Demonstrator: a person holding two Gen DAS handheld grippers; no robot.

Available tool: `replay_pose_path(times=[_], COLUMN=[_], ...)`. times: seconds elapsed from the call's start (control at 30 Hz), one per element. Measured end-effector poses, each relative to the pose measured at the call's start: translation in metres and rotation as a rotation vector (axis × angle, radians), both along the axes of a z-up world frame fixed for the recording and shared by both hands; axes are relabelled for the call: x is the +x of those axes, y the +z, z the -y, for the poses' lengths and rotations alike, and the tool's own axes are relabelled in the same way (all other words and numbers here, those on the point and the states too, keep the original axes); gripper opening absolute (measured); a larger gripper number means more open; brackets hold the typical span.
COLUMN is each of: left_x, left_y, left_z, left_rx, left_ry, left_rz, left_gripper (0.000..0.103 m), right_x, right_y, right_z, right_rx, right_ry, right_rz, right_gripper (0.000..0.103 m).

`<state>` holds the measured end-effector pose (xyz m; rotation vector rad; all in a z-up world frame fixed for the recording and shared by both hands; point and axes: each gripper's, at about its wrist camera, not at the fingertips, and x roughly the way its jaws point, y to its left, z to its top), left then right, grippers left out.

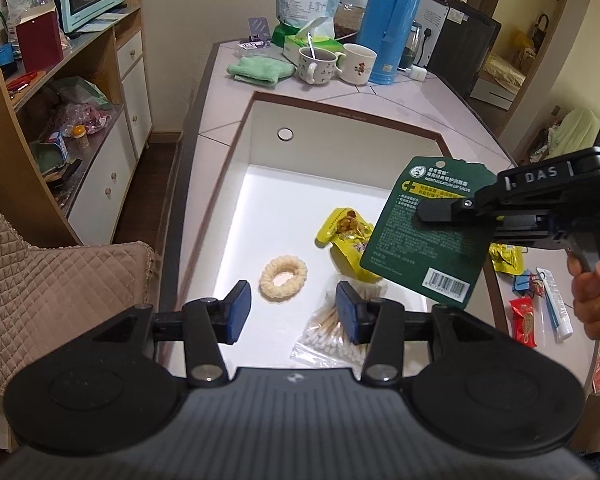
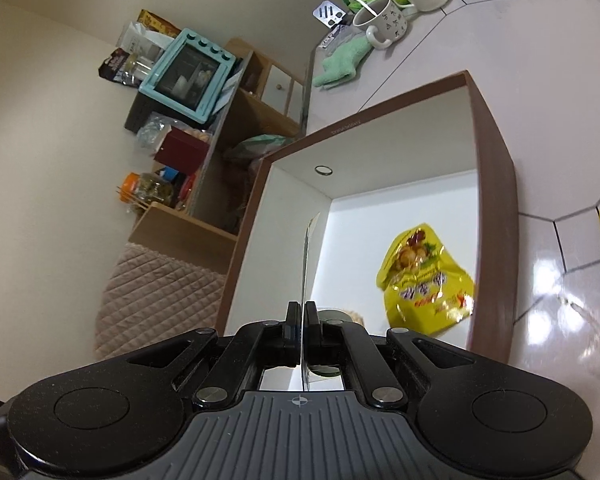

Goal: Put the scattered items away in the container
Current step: 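Lower the green card into the box and open the right gripper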

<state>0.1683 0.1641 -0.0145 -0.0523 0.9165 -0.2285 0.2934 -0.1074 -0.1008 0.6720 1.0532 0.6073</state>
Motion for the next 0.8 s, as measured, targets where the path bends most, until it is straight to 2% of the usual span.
replay_pose_path(times=[0.17, 0.23, 0.27, 0.3, 0.37, 0.43, 0.6, 0.73, 0.77, 0.8], left_x=[0.006, 0.008, 0.008, 0.009, 0.01, 0.012, 0.015, 0.015, 0.015, 0.015], left_y=[0.0, -0.001, -0.002, -0.003, -0.004, -0.004, -0.005, -0.005, -0.005, -0.005], left_z=[-0.002, -0.003, -0.003, -0.004, -0.004, -0.005, -0.005, -0.005, -0.004, -0.004], left_rx=[0.0, 0.0, -0.001, -0.001, -0.002, -0.002, -0.002, -0.001, 0.0, 0.001], left_ry=[0.001, -0.001, -0.001, -0.001, 0.002, 0.003, 0.004, 0.007, 0.007, 0.007], left_rz=[-0.002, -0.005, -0.007, -0.009, -0.013, -0.015, -0.017, -0.016, -0.015, -0.014], left_gripper=[0.042, 0.042, 0.042, 0.042, 0.042, 0.042, 0.042, 0.045, 0.045, 0.045], right_x=[0.016, 0.019, 0.019, 0.02, 0.021, 0.02, 0.018, 0.013, 0.011, 0.008], right_y=[-0.003, 0.0, 0.001, 0.003, 0.007, 0.013, 0.018, 0.03, 0.034, 0.037], right_z=[-0.009, -0.011, -0.012, -0.012, -0.014, -0.018, -0.007, 0.006, 0.009, 0.011], right_rx=[-0.006, -0.013, -0.006, 0.001, -0.002, -0.05, 0.001, 0.024, 0.027, 0.021], right_ry=[-0.002, -0.003, -0.008, -0.012, -0.013, -0.006, -0.032, -0.045, -0.05, -0.054], right_rz=[-0.003, 0.012, 0.022, 0.033, 0.054, 0.087, 0.067, 0.087, 0.093, 0.1], right_gripper=[0.001, 0.013, 0.056, 0.084, 0.084, 0.084, 0.084, 0.084, 0.085, 0.095])
